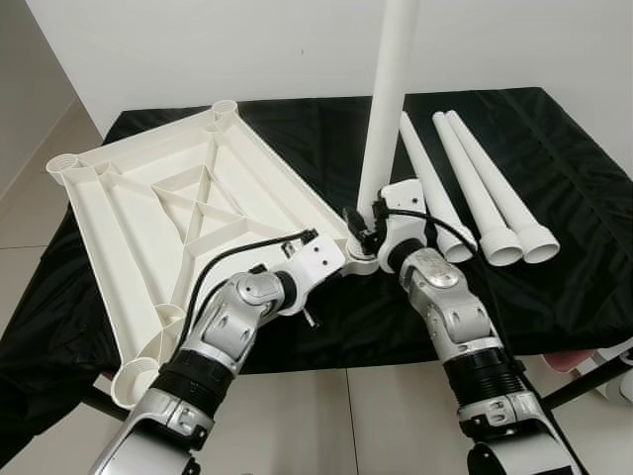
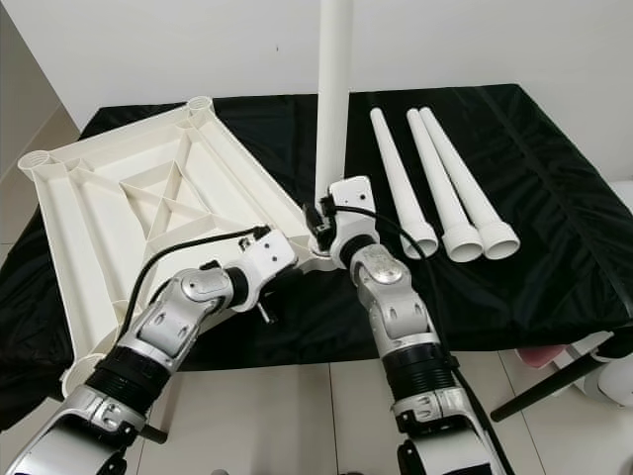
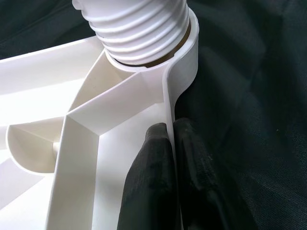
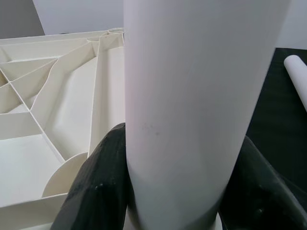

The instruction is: Building children table

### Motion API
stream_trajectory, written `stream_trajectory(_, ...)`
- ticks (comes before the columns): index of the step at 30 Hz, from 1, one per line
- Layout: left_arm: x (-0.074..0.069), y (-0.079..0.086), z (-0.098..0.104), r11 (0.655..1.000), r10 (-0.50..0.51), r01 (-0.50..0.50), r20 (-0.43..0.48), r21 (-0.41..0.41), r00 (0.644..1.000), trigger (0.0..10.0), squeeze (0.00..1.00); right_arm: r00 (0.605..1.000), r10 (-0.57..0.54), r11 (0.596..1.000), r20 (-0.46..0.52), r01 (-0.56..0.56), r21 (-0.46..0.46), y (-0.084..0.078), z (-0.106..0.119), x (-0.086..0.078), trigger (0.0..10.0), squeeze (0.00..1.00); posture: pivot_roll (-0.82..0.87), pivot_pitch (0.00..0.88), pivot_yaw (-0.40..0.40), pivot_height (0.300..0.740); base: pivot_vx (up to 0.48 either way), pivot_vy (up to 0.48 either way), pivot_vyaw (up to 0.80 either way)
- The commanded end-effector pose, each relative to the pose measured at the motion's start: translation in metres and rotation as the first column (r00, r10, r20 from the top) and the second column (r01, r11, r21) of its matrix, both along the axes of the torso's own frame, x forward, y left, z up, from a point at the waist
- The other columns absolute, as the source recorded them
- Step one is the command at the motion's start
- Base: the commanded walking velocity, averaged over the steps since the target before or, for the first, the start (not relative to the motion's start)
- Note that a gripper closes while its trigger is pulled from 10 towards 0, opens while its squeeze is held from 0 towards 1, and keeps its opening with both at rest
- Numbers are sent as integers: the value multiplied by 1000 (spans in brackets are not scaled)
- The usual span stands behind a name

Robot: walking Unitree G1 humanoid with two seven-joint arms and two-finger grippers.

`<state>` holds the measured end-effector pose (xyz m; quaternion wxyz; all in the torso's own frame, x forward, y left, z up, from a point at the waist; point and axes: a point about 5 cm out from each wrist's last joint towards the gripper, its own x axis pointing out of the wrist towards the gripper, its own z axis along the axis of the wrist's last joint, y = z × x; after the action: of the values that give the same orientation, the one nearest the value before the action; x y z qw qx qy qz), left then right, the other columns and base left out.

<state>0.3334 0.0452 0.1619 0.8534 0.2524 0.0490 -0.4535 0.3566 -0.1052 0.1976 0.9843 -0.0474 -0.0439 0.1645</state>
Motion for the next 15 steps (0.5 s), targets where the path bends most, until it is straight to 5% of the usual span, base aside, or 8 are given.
stream_trajectory(1,-7,-10,18,993,-82,87,76,-74,994,10000,0,982,-141,990,-129,136,-47,-23,-32,1,10000,0,-116,128,62,740,0,0,0)
stream_trajectory(15,-6,-9,19,994,-77,83,80,-74,994,10000,0,987,-119,991,-107,112,-72,-20,-54,-20,10000,0,-122,132,66,740,0,0,0)
